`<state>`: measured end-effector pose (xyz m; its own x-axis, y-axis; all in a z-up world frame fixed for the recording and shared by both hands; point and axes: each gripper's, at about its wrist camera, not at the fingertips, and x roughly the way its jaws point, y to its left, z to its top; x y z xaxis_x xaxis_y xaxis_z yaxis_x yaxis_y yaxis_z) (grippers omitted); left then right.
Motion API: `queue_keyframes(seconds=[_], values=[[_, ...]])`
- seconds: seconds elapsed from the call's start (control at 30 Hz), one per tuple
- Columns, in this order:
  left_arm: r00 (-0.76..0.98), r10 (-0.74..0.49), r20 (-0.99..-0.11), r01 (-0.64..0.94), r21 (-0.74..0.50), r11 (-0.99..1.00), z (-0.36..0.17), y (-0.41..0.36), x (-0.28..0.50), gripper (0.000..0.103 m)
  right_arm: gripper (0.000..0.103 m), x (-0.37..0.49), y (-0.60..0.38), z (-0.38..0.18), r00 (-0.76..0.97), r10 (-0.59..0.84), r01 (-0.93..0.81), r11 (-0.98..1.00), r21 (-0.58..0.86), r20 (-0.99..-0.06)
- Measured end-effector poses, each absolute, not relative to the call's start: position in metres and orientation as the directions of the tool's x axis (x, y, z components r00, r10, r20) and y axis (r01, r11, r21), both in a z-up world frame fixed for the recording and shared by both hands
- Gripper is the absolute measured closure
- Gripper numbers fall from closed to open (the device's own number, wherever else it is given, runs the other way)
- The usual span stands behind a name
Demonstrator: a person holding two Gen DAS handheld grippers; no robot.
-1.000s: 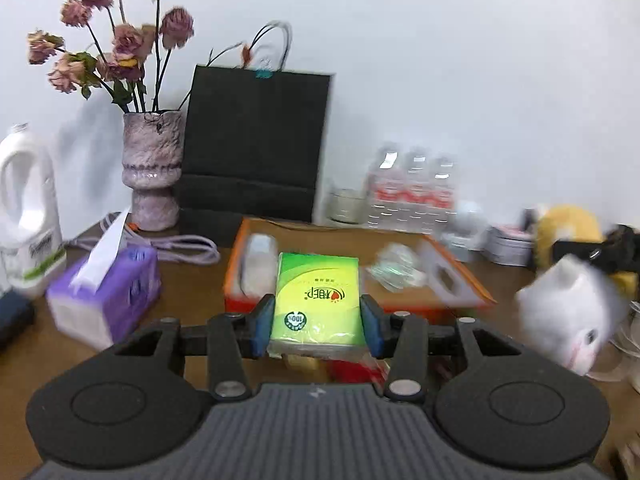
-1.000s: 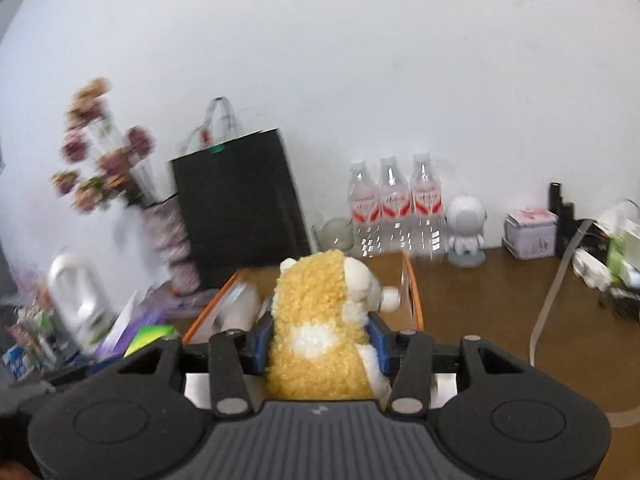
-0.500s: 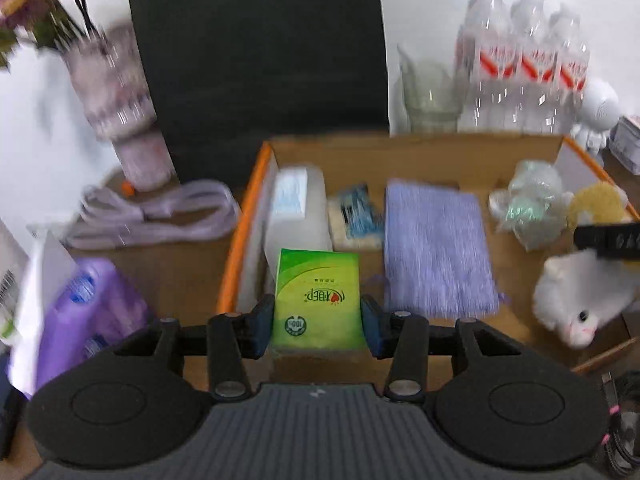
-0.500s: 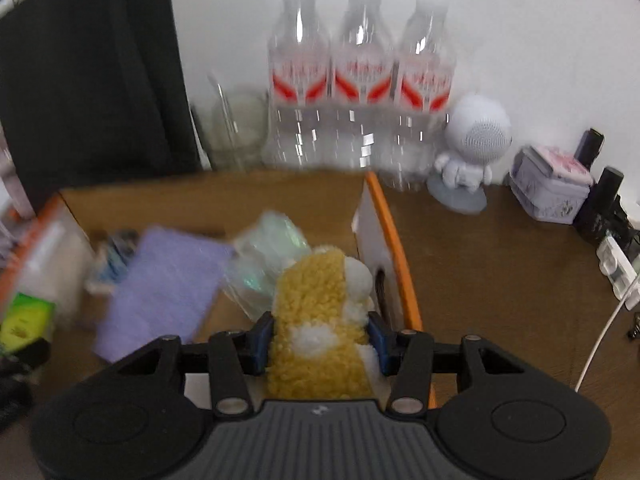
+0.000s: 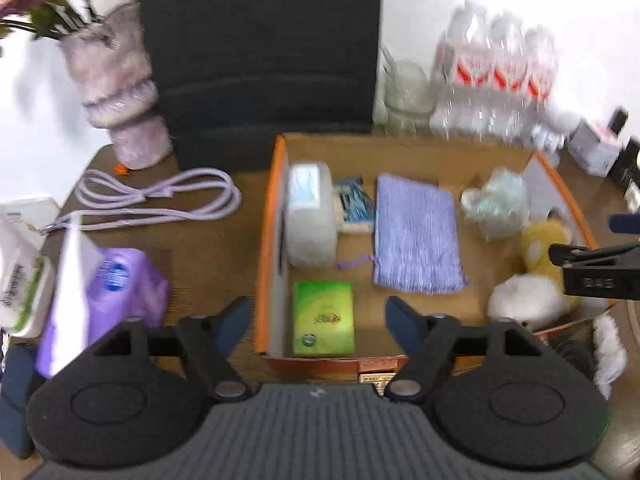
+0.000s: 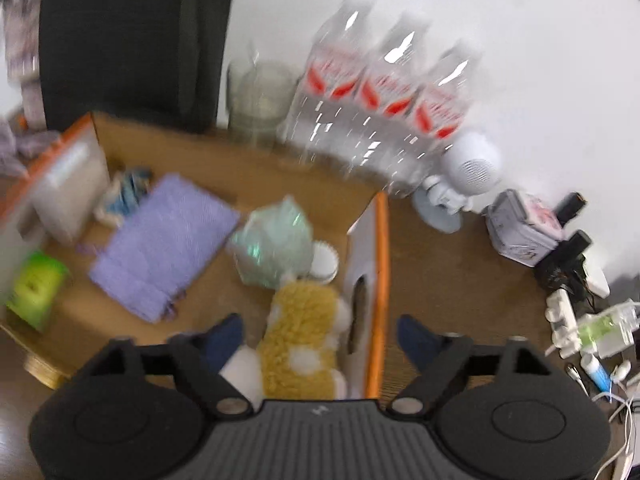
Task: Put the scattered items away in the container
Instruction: 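Withdraw both tools from the box back over the table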
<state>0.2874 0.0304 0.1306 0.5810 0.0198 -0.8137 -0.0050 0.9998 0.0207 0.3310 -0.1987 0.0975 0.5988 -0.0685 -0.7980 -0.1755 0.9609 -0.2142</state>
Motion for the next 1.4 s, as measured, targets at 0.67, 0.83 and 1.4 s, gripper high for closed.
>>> queue_keyframes(seconds=[0.67,0.83,1.4], values=[[0.931,-0.052,-0.362,0.039,-0.042,0.998,0.129,0.017,0.174,0.003,0.009,0.186,-0.216,0.105,0.891,0.312,-0.288,0.95,0.121,-0.331],[0.931,-0.003,-0.365,0.014,0.028,1.0,0.128,0.013,0.151,0.001,0.009,0.167,-0.215,0.109,0.899,0.276,-0.254,0.961,0.108,-0.339],[0.861,-0.068,-0.504,-0.002,-0.139,0.99,0.009,0.022,-0.115,0.0,0.005,-0.112,-0.231,0.007,0.857,0.349,-0.317,0.937,0.148,-0.378]])
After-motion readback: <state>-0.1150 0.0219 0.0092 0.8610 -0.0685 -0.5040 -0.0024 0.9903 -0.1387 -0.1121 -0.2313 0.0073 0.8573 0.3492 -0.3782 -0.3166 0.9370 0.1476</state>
